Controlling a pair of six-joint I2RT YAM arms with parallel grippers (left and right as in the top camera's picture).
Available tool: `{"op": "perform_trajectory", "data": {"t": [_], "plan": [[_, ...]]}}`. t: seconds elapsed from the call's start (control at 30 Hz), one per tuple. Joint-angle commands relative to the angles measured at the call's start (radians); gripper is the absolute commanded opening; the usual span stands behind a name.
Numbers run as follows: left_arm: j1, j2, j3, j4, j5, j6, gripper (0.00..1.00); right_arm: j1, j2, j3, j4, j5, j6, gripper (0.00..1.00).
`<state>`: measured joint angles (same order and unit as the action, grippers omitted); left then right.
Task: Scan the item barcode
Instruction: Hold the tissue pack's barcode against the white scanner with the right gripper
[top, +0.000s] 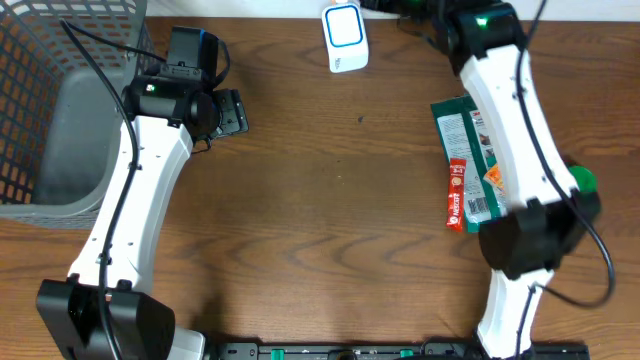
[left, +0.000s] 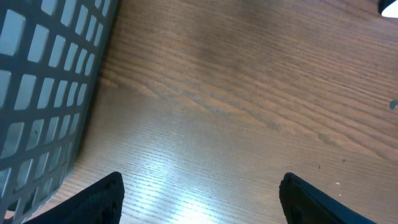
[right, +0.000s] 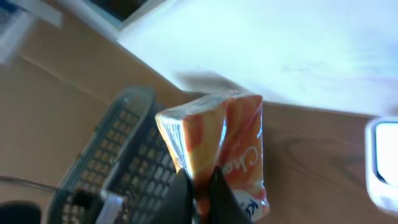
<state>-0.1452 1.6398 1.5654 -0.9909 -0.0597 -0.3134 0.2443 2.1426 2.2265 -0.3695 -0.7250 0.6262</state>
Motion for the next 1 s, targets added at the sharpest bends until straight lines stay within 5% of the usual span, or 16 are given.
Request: {"op": "perform_trajectory", "data": {"t": [0.0, 0.37, 0.97], "plan": [[0.003, -0.026, 0.0, -0.003, -0.02, 0.005, 0.8, -0.044, 0.092, 0.018, 0.127, -0.142, 0.173, 0.01], [0.003, -0.026, 0.0, -0.003, -0.02, 0.005, 0.8, -0.08, 0.369, 0.018, 0.443, -0.137, 0.32, 0.01], [0.003, -0.026, 0.0, -0.003, -0.02, 0.005, 0.8, -0.08, 0.507, 0.018, 0.519, -0.108, 0.339, 0.01]]}}
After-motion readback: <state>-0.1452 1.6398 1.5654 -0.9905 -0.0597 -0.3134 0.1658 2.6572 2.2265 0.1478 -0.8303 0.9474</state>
